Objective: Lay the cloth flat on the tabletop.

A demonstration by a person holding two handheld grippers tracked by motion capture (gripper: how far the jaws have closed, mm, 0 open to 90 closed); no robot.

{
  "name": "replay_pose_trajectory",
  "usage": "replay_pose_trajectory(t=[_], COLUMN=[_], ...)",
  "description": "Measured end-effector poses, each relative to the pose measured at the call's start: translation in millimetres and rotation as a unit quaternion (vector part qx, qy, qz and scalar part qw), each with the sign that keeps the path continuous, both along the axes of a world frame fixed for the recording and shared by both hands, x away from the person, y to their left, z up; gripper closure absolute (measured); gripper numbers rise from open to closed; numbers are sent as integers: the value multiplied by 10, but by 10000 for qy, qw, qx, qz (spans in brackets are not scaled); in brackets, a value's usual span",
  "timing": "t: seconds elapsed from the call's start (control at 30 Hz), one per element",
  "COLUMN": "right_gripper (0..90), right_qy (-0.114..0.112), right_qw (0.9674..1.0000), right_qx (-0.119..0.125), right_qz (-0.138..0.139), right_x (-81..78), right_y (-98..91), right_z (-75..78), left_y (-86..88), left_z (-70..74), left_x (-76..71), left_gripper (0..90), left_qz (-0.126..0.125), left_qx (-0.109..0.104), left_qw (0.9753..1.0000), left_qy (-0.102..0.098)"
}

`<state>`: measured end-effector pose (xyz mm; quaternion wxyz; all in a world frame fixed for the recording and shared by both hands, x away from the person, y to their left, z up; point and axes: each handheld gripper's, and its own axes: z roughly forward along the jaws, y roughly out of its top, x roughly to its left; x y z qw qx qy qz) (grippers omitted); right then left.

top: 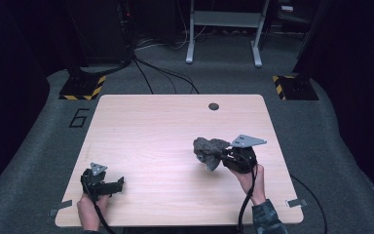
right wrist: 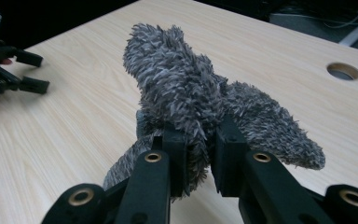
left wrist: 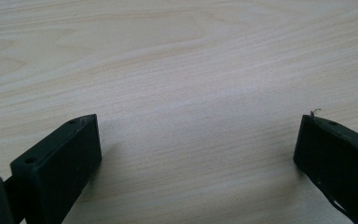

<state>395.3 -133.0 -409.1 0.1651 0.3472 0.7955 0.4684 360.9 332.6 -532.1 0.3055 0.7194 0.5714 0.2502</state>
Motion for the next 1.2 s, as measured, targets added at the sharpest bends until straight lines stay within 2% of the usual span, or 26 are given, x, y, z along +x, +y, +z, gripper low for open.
replay_pose_trajectory(t=[0.07,0.1,0.27,0.43,0.57,0.63,0.67,0.7,0.73,0.77,0.8,0.83,0.87,0.97,1.0,1.07,1.13,1.2], right_gripper=[780,780,780,780,778,768,747,747,691,691,633,633,503,474,395,389,333,322], right_qy=[21,21,160,254,430,494,497,497,629,629,745,745,813,873,854,868,768,700], right_qw=[9999,9999,9988,9978,9963,9962,9971,9971,9969,9969,9959,9959,9947,9941,9948,9947,9955,9961], right_qx=[79,79,227,230,239,146,-73,-73,-247,-247,-467,-467,-631,-637,-539,-528,-515,-503], right_qz=[127,127,410,564,711,707,566,566,412,412,203,203,27,-77,-152,-181,-230,-190], right_x=[52,52,160,194,216,238,279,279,337,337,399,399,457,486,482,471,415,382], right_y=[123,123,362,494,592,634,675,675,705,705,723,723,717,683,622,605,534,493], right_z=[22,22,-28,-75,-124,-167,-242,-242,-342,-342,-445,-445,-534,-580,-584,-574,-527,-502], left_y=[0,0,0,1,1,0,1,0,1,1,0,0,1,1,0,1,4,5], left_z=[-1,-1,-1,0,0,-1,-1,-1,0,0,-1,-1,0,0,-1,-1,1,1], left_x=[1,1,1,1,1,1,1,1,1,1,1,1,1,1,1,2,2,3], left_gripper=[6,6,6,6,6,6,6,6,6,6,6,6,6,6,7,7,7,7], left_qz=[5,5,4,0,0,5,1,4,-1,-1,2,4,-1,-1,4,2,-9,-16], left_qx=[-8,-8,-6,-3,-4,-7,-4,-6,-1,-1,-3,-5,-3,-4,-8,-11,-8,-4], left_qw=[10000,10000,10000,10000,10000,10000,10000,10000,10000,10000,10000,10000,10000,10000,10000,10000,10000,10000], left_qy=[3,3,1,3,3,2,2,1,2,2,1,2,2,3,1,5,15,17])
